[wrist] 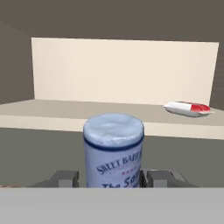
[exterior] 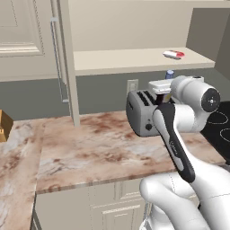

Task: The dining table condiment station is running low on condiment bottle. Refill the condiment station by opening the cabinet and taking the condiment bottle from the cabinet and placing it on the dining table.

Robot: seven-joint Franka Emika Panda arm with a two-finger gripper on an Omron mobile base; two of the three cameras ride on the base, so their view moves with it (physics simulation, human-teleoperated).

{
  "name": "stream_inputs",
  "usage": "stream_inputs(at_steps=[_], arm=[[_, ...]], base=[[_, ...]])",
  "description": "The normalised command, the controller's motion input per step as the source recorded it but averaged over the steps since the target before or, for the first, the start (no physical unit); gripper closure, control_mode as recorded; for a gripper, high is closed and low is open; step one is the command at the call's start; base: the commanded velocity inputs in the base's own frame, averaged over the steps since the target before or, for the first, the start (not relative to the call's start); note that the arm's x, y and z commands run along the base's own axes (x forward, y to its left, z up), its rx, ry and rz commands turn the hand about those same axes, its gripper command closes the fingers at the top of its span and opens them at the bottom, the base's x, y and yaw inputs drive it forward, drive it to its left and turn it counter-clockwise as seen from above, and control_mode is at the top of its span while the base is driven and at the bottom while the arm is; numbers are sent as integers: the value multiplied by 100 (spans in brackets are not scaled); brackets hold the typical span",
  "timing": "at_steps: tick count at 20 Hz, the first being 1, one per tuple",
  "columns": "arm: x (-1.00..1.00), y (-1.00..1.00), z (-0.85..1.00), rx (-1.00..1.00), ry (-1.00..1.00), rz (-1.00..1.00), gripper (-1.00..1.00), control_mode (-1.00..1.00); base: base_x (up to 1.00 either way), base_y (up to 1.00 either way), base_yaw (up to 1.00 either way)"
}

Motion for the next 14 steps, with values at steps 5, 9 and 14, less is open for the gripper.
stream_inputs(at_steps=[5,9,14], arm=[[0,0,0,0,0,0,100,-100],[0,0,0,0,0,0,100,-100],[-14,0,0,0,1,0,100,100]], base=[[0,0,0],[0,0,0],[-49,0,0]])
